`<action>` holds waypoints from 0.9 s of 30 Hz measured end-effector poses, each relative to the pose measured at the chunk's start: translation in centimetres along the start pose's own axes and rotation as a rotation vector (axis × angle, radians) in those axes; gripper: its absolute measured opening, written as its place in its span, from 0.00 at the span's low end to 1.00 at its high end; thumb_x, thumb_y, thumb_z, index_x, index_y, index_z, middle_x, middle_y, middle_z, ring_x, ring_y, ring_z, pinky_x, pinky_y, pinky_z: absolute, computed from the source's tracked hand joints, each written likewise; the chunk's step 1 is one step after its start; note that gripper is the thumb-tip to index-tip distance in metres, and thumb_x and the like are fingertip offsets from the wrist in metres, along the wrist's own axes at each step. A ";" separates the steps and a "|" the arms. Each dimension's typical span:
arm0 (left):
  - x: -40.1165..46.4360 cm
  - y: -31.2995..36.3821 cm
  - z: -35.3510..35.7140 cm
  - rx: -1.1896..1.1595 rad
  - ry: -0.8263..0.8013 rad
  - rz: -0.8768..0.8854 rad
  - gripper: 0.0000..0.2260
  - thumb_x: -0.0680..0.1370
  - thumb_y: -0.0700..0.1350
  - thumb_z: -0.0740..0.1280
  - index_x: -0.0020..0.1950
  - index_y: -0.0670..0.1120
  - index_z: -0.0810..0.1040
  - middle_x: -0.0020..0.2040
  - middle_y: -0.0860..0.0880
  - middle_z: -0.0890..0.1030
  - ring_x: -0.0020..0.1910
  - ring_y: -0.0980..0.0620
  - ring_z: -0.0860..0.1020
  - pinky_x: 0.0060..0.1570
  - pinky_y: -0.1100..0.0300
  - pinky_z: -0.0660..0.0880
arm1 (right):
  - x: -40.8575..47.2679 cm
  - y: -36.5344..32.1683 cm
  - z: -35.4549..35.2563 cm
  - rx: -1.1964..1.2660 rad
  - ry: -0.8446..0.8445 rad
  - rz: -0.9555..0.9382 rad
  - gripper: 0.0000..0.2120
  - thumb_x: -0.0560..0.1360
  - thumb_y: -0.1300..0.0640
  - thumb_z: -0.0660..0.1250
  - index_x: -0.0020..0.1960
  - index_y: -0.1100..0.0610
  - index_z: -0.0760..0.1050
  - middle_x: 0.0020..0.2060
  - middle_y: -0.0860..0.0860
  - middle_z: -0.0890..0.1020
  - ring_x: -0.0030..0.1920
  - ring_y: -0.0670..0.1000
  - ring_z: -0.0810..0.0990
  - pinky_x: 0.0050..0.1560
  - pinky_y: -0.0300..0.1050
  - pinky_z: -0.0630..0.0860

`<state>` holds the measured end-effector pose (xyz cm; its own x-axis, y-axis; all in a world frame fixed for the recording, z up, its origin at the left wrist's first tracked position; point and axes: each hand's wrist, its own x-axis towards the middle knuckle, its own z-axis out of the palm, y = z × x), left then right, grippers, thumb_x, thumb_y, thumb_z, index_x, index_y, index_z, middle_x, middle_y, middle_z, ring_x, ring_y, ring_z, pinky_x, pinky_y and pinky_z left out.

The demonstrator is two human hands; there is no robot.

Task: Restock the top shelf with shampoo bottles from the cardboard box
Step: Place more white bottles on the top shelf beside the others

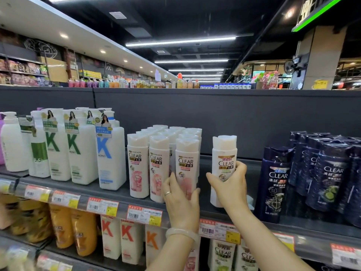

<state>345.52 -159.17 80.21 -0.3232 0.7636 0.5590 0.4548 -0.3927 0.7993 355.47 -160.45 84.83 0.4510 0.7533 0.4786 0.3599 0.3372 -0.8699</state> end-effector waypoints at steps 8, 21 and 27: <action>-0.8 -1.9 -0.2 0.066 0.176 0.095 0.39 0.62 0.42 0.79 0.68 0.35 0.65 0.65 0.36 0.69 0.63 0.48 0.60 0.63 0.48 0.62 | -0.7 1.5 0.9 -0.041 0.114 0.007 0.30 0.65 0.62 0.76 0.56 0.53 0.59 0.52 0.50 0.71 0.51 0.50 0.73 0.46 0.43 0.72; -0.6 -2.4 -1.1 0.062 0.005 -0.047 0.40 0.68 0.52 0.74 0.72 0.39 0.60 0.74 0.42 0.55 0.71 0.41 0.56 0.71 0.42 0.58 | -2.5 1.9 0.5 -0.279 -0.094 0.086 0.35 0.68 0.63 0.73 0.66 0.56 0.55 0.62 0.53 0.70 0.57 0.49 0.71 0.56 0.45 0.75; -0.5 -2.8 -1.2 0.085 -0.026 -0.046 0.34 0.68 0.51 0.74 0.69 0.41 0.66 0.73 0.42 0.56 0.70 0.41 0.57 0.71 0.44 0.58 | -2.6 2.1 0.7 -0.316 -0.080 0.080 0.33 0.68 0.61 0.74 0.64 0.55 0.56 0.61 0.52 0.72 0.58 0.52 0.72 0.55 0.47 0.75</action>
<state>343.43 -159.02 77.95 -0.3240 0.7933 0.5155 0.5088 -0.3132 0.8019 354.47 -161.31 81.69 0.4271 0.8162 0.3890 0.5670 0.0934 -0.8184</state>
